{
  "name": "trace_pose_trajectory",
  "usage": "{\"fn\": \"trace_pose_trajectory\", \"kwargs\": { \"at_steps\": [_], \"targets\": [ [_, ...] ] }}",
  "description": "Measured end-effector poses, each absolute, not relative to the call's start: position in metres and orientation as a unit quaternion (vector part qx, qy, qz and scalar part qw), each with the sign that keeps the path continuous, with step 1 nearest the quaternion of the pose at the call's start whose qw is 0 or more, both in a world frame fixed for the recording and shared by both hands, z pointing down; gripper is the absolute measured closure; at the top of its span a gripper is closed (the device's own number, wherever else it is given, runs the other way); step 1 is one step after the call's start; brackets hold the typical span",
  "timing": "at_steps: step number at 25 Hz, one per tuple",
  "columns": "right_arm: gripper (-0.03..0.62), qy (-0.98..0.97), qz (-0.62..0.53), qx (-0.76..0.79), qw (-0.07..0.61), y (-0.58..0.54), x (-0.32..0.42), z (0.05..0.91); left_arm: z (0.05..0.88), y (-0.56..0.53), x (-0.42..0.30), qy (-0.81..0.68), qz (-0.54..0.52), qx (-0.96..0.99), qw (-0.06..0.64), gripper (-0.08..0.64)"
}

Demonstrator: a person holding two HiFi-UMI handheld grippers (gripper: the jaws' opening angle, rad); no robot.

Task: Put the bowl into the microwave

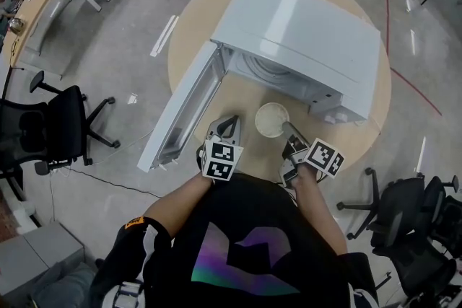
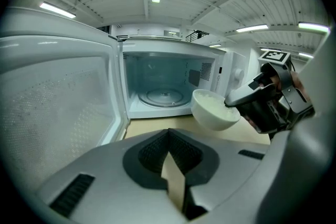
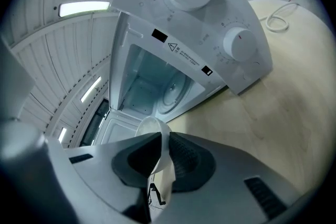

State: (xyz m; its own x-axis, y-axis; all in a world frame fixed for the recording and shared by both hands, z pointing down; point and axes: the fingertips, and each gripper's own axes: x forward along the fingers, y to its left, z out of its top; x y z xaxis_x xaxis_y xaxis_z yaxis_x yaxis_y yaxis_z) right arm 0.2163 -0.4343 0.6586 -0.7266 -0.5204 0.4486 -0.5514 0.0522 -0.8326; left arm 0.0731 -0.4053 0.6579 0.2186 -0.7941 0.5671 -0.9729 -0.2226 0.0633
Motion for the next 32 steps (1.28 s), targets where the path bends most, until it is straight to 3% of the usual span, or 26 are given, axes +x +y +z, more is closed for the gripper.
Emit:
{"fn": "trace_pose_trajectory", "kwargs": {
  "at_steps": [32],
  "targets": [
    [0.534,-0.713,0.560,0.418,-0.058,-0.506,0.176,0.620,0.613,-0.476,0.048,-0.594,0.198,0.764,0.155,0.512]
  ]
}}
